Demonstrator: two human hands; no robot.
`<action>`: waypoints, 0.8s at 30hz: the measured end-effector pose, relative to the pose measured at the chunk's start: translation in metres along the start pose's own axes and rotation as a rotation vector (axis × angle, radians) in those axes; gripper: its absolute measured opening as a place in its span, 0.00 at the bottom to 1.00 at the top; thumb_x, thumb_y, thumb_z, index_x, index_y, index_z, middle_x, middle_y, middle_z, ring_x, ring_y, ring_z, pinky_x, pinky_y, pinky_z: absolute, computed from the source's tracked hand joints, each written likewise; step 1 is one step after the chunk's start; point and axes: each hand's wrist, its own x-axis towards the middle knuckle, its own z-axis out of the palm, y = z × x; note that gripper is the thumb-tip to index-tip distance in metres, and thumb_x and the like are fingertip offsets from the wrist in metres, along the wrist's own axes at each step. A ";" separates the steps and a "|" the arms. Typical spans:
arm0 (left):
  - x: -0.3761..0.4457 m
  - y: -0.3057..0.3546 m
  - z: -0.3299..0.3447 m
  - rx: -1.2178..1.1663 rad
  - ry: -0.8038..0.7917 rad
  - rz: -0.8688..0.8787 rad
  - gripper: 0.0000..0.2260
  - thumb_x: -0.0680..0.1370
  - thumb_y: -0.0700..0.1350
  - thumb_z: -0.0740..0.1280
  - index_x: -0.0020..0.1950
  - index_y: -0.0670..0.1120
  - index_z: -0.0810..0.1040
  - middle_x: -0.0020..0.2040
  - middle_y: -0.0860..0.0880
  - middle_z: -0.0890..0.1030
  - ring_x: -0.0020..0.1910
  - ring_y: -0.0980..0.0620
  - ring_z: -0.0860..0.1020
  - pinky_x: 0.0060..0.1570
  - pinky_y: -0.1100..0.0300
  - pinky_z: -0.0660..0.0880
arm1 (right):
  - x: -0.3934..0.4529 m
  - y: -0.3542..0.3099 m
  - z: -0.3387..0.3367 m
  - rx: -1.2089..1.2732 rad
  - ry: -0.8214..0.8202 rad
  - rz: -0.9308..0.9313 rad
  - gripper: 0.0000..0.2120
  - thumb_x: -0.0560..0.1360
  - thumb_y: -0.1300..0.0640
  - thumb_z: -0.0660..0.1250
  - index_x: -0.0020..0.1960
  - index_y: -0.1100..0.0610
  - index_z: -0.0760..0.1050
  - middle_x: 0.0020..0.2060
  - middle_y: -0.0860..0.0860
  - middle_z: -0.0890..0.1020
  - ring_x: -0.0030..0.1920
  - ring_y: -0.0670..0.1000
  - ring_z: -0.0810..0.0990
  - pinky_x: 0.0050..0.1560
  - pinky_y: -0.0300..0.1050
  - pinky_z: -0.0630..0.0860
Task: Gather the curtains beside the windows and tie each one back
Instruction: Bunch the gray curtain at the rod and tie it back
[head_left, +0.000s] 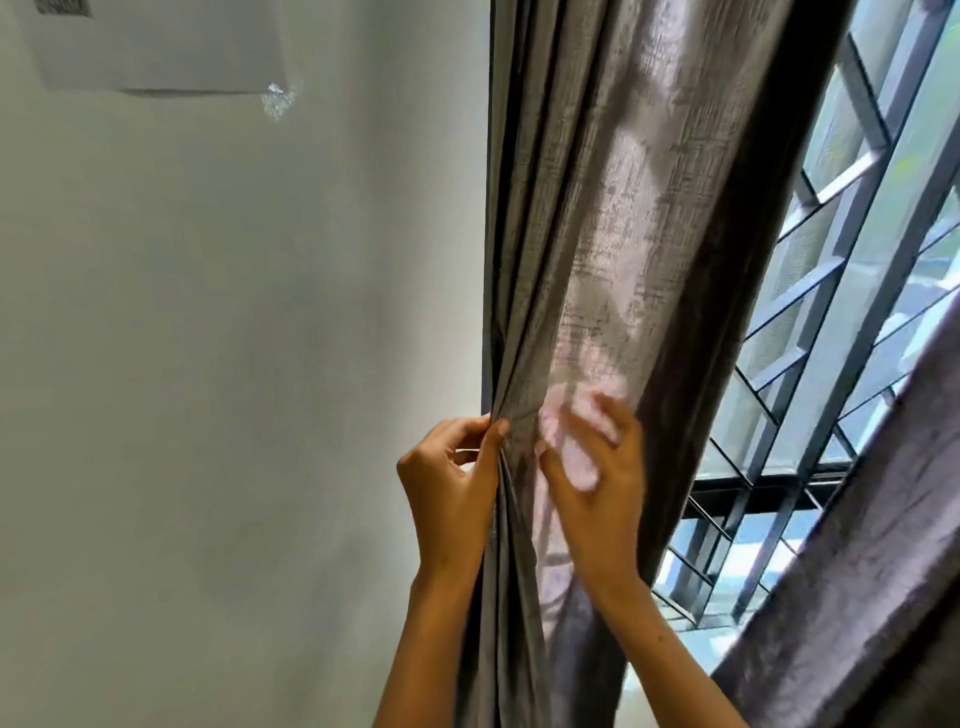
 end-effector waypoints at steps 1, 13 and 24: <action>0.000 0.002 -0.001 -0.009 -0.006 -0.001 0.03 0.71 0.49 0.72 0.44 0.54 0.80 0.39 0.59 0.81 0.39 0.60 0.81 0.38 0.73 0.75 | 0.006 0.001 -0.003 -0.033 0.065 0.061 0.32 0.69 0.55 0.75 0.70 0.51 0.67 0.72 0.48 0.62 0.72 0.43 0.61 0.66 0.27 0.62; -0.004 -0.006 0.005 0.204 0.061 0.128 0.09 0.72 0.46 0.72 0.47 0.42 0.83 0.41 0.47 0.83 0.37 0.57 0.79 0.43 0.70 0.77 | -0.011 0.000 -0.002 -0.192 0.161 -0.160 0.20 0.72 0.72 0.67 0.63 0.64 0.74 0.46 0.52 0.83 0.42 0.38 0.78 0.43 0.25 0.74; -0.009 -0.007 0.007 0.102 -0.010 0.111 0.11 0.74 0.49 0.68 0.49 0.42 0.83 0.43 0.50 0.83 0.44 0.63 0.80 0.42 0.74 0.75 | -0.023 0.005 0.013 0.043 -0.219 -0.087 0.26 0.76 0.69 0.60 0.72 0.55 0.65 0.72 0.51 0.68 0.71 0.46 0.67 0.69 0.51 0.69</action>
